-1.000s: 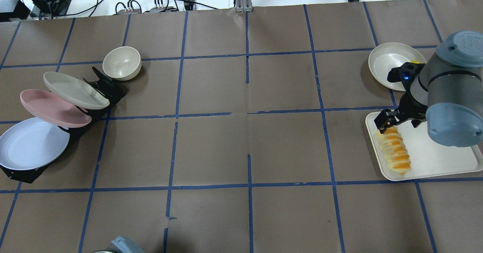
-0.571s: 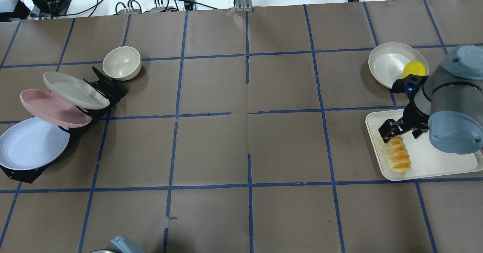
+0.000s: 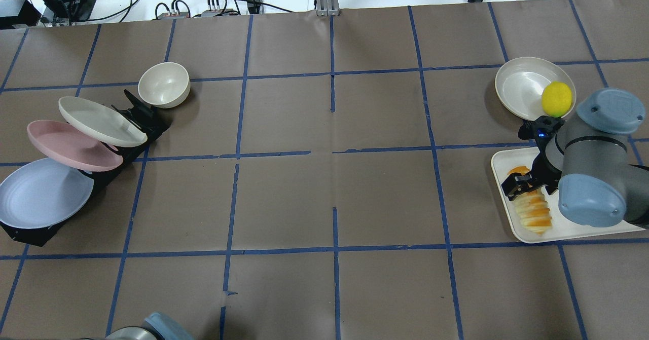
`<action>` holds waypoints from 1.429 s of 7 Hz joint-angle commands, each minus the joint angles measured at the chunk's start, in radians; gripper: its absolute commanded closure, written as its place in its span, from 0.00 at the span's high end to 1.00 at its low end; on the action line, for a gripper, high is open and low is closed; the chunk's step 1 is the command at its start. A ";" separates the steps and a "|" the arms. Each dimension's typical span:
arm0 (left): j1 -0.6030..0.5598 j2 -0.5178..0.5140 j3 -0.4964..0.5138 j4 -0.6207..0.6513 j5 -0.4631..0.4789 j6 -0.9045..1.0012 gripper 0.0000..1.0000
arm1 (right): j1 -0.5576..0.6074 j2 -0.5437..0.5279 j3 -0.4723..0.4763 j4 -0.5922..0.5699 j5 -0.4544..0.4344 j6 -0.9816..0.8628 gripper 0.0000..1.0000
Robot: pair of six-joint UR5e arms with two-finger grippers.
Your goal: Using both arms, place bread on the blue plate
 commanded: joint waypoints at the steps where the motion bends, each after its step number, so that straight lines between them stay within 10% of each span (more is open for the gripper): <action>1: -0.004 -0.200 0.113 -0.001 -0.029 0.000 1.00 | -0.002 0.014 0.010 -0.006 -0.005 0.000 0.74; 2: -0.023 -0.252 0.129 -0.006 -0.032 -0.003 1.00 | 0.001 0.013 0.008 0.009 -0.008 -0.003 0.18; 3: -0.040 -0.301 0.131 0.006 -0.075 -0.008 1.00 | 0.001 0.008 0.008 0.011 -0.008 -0.003 0.09; 6: -0.048 -0.452 0.132 0.089 -0.147 -0.010 1.00 | 0.002 -0.047 -0.027 0.046 -0.009 0.010 0.09; 10: -0.041 -0.495 0.121 0.085 -0.091 -0.010 1.00 | 0.259 -0.133 -0.552 0.680 0.007 0.425 0.14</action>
